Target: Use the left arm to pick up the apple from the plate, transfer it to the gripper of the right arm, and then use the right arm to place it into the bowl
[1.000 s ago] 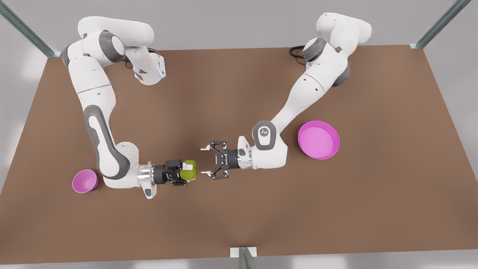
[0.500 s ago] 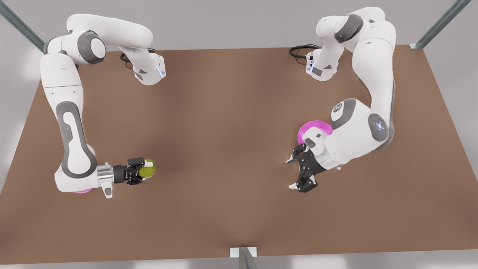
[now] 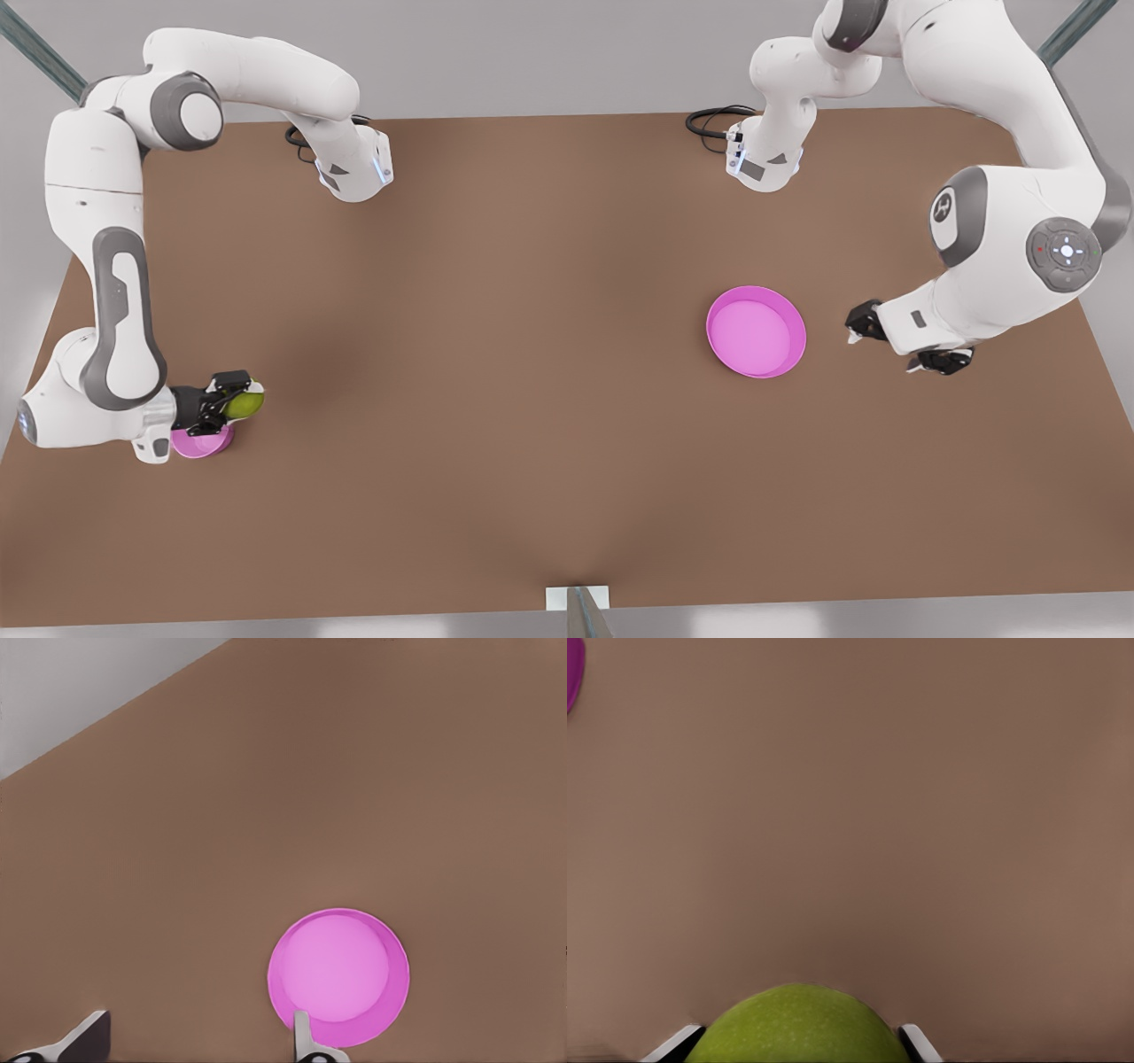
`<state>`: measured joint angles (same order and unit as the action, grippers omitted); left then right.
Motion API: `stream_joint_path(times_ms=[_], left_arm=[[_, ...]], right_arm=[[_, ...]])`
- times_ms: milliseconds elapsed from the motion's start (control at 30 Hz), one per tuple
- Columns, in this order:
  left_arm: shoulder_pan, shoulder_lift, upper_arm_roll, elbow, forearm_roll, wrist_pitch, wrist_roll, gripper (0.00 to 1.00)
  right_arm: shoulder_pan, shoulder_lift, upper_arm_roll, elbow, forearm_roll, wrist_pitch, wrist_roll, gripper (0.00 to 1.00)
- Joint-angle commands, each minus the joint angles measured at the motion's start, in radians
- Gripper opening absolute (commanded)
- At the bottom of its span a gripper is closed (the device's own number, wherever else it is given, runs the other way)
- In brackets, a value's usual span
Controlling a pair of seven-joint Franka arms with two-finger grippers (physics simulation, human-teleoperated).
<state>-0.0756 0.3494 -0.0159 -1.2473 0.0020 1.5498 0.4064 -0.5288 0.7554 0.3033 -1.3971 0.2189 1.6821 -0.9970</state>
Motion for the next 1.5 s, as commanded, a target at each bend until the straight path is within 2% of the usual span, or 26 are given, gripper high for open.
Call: stream_joint_path(times_ms=[0,200,433,700,733,800,867,1067,1100,1167,1200,1267,1300,1333,1400,1467], left_arm=[[0.007,0.006,0.001,0.011,-0.025,-0.005,-0.722,1.0],[0.0,0.002,-0.004,0.011,-0.033,-0.008,-0.722,1.0],[-0.003,0.0,-0.007,0.009,-0.034,-0.014,-0.726,1.0],[-0.004,0.006,-0.007,0.009,-0.033,-0.007,-0.724,1.0],[-0.004,0.006,-0.007,0.009,-0.033,-0.008,-0.722,1.0],[-0.004,0.006,-0.007,0.009,-0.033,-0.007,-0.722,1.0],[-0.004,0.006,-0.007,0.009,-0.031,-0.002,-0.719,1.0],[-0.006,0.006,-0.009,0.009,-0.031,-0.002,-0.721,1.0],[-0.007,0.006,-0.009,0.009,-0.031,-0.002,-0.721,1.0],[-0.006,0.006,-0.009,0.009,-0.031,0.001,-0.719,1.0],[-0.006,0.006,-0.009,0.009,-0.031,0.001,-0.718,1.0],[-0.006,0.006,-0.009,0.009,-0.031,0.001,-0.676,1.0],[-0.006,0.006,-0.009,0.009,-0.031,0.001,-0.675,1.0],[-0.006,0.006,-0.009,0.009,-0.031,0.001,-0.675,1.0],[-0.006,0.006,-0.009,0.009,-0.031,0.001,-0.675,1.0],[-0.007,0.006,-0.009,0.009,-0.031,0.001,-0.675,1.0]], right_arm=[[0.0,0.007,-0.007,0.003,-0.062,0.065,-0.051,0.61],[0.003,0.139,-0.02,0.174,-0.102,0.084,-0.135,0.61],[-0.027,0.111,-0.018,0.181,-0.131,0.036,-0.201,0.61],[-0.02,0.165,-0.062,0.296,-0.156,0.039,-0.276,0.61],[-0.02,0.165,-0.061,0.294,-0.165,0.038,-0.281,0.63],[-0.022,0.165,-0.061,0.294,-0.165,0.038,-0.284,0.74],[-0.023,0.165,-0.061,0.294,-0.165,0.038,-0.292,1.0],[-0.022,0.136,-0.059,0.294,-0.164,0.033,-0.276,1.0],[0.007,0.055,-0.047,0.293,-0.216,-0.057,-0.177,1.0],[0.26,-0.195,-0.036,0.293,-0.394,-0.179,0.276,1.0],[0.357,-0.268,-0.036,0.293,-0.429,-0.205,0.478,1.0],[0.415,-0.331,-0.017,0.29,-0.426,-0.262,0.747,1.0],[0.429,-0.395,-0.038,0.241,-0.395,-0.257,0.824,1.0],[0.501,-0.534,-0.188,0.083,-0.317,-0.181,0.848,1.0],[0.625,-0.584,-0.366,-0.005,-0.285,-0.159,0.874,1.0],[0.633,-0.531,-0.377,0.035,-0.283,-0.162,0.871,1.0]])
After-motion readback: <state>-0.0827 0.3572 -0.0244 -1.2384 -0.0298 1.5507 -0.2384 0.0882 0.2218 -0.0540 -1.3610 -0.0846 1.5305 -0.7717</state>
